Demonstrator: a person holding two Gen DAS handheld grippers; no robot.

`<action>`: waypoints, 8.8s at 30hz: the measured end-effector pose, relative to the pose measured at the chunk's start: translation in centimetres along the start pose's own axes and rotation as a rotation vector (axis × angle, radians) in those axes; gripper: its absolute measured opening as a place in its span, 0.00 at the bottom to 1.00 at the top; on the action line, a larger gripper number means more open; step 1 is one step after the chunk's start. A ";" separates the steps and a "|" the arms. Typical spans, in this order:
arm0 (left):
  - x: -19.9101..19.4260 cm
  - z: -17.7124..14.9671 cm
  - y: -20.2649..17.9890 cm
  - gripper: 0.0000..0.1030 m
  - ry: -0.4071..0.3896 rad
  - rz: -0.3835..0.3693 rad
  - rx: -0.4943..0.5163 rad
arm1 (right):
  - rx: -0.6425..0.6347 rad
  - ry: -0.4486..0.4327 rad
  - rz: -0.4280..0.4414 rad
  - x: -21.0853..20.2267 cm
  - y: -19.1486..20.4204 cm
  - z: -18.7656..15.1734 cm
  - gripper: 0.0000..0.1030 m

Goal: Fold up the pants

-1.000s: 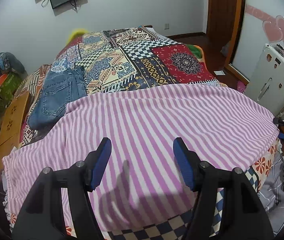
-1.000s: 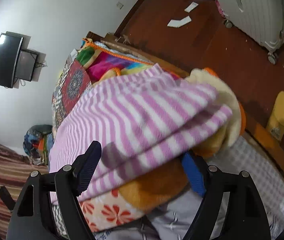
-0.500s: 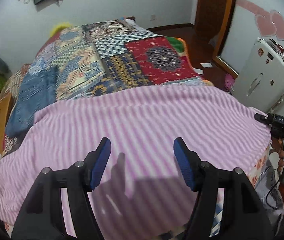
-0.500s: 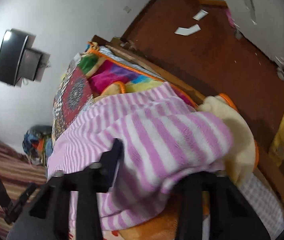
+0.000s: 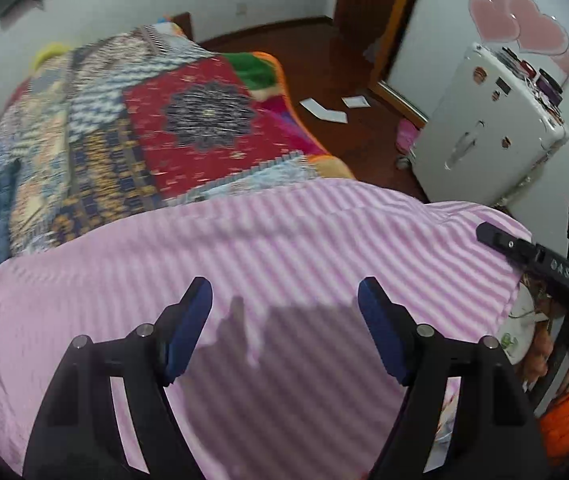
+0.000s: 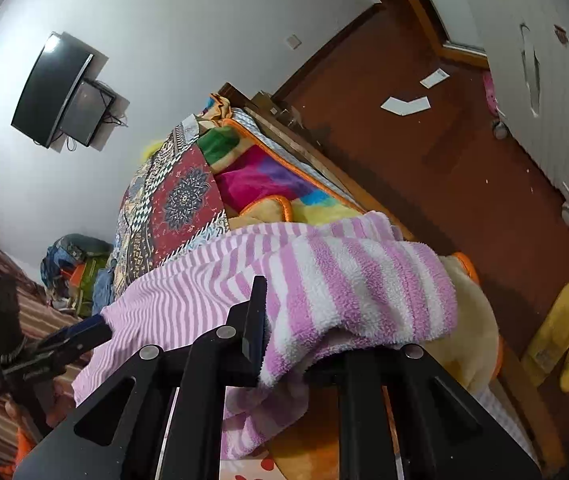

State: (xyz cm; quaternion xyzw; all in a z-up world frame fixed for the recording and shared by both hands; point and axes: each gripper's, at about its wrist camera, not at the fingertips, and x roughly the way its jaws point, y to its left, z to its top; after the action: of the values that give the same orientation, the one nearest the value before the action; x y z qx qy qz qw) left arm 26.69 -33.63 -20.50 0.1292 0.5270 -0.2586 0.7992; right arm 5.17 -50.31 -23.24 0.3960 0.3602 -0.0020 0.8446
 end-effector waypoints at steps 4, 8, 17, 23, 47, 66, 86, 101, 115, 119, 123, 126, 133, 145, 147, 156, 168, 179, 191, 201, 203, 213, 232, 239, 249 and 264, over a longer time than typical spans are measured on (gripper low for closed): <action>2.6 1.7 -1.5 0.73 0.051 -0.008 0.009 | 0.010 -0.009 0.010 0.0 -0.2 -0.1 0.11; 5.1 2.3 -2.1 0.73 0.111 -0.008 -0.008 | 0.048 -0.010 0.033 0.0 -0.8 -0.3 0.11; 7.1 1.3 -4.0 0.73 0.105 0.097 0.109 | 0.179 0.048 0.052 1.9 -3.7 -0.8 0.18; 7.7 1.0 -4.1 0.75 0.110 0.098 0.110 | 0.293 0.048 0.073 3.0 -6.1 0.1 0.24; 2.2 1.9 1.1 0.75 0.046 -0.032 -0.062 | -0.232 -0.102 0.130 -3.1 10.9 4.1 0.10; -14.2 -6.8 20.4 0.75 -0.217 0.168 -0.291 | -0.849 0.189 0.257 6.4 32.4 -7.3 0.10; -16.1 -19.9 28.9 0.75 -0.214 0.274 -0.463 | -0.970 0.545 0.173 15.3 33.7 -19.5 0.16; -12.7 -16.1 27.3 0.75 -0.167 0.253 -0.370 | -0.832 0.584 0.309 11.5 34.0 -13.5 0.56; -4.8 -12.9 27.2 0.75 -0.041 0.185 -0.292 | -1.023 0.722 0.222 25.7 33.3 -7.2 0.57; -3.7 -12.1 27.5 0.75 -0.031 0.154 -0.282 | -1.056 0.862 0.252 28.7 32.7 -8.5 0.57; -3.0 -11.8 27.7 0.75 -0.019 0.114 -0.289 | -1.068 0.902 0.298 28.6 32.2 -9.2 0.59; -3.0 -11.8 27.5 0.75 -0.016 0.109 -0.278 | -1.050 0.915 0.325 28.1 32.0 -9.0 0.55; -3.2 -12.0 27.4 0.75 -0.012 0.085 -0.286 | -1.078 0.912 0.359 26.2 32.1 -7.7 0.32; -4.9 -12.4 25.7 0.75 -0.034 0.054 -0.263 | -1.015 0.743 0.214 24.0 32.2 -6.1 0.38; -5.7 -12.6 25.5 0.75 -0.044 0.084 -0.274 | -0.998 0.695 0.206 22.0 32.4 -6.3 0.41; -12.2 -17.0 24.9 0.75 -0.088 0.242 -0.373 | -0.966 0.491 0.228 11.4 34.0 -11.1 0.63; -15.2 -26.0 24.4 0.76 -0.074 0.231 -0.466 | -1.056 0.471 0.197 11.5 36.2 -20.7 0.64; -14.5 -27.2 24.8 0.76 -0.090 0.210 -0.471 | -1.063 0.455 0.106 13.7 35.5 -22.2 0.20; -14.0 -25.1 24.3 0.76 -0.114 0.182 -0.443 | -0.891 0.430 0.255 12.0 38.2 -19.0 0.12; -16.6 -28.8 27.4 0.76 -0.139 0.265 -0.522 | -0.929 0.626 0.203 15.6 37.0 -22.3 0.58; -17.7 -30.5 28.7 0.76 -0.148 0.295 -0.558 | -0.972 0.621 0.194 15.3 37.9 -22.7 0.64; -20.6 -37.5 34.5 0.76 -0.149 0.380 -0.731 | -1.070 0.512 0.264 14.4 44.1 -23.2 0.70; -16.5 -38.4 39.2 0.74 -0.153 0.182 -0.899 | -0.987 0.530 0.298 19.9 46.5 -25.3 0.75; -16.1 -37.9 40.6 0.60 -0.165 0.201 -0.930 | -0.954 0.541 0.315 20.1 45.8 -24.8 0.75; -16.6 -37.4 41.2 0.29 -0.224 0.231 -0.962 | -1.027 0.576 0.293 20.4 46.3 -24.0 0.75; -23.4 -27.8 34.3 0.25 -0.369 0.408 -0.628 | -0.969 0.439 0.195 16.5 39.9 -17.4 0.75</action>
State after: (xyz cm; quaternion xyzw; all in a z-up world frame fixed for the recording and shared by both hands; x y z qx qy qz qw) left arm 16.69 14.79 -12.91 -0.0676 0.3919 0.0598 0.9156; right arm 18.32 -6.60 -14.14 -0.0161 0.4497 0.3254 0.8316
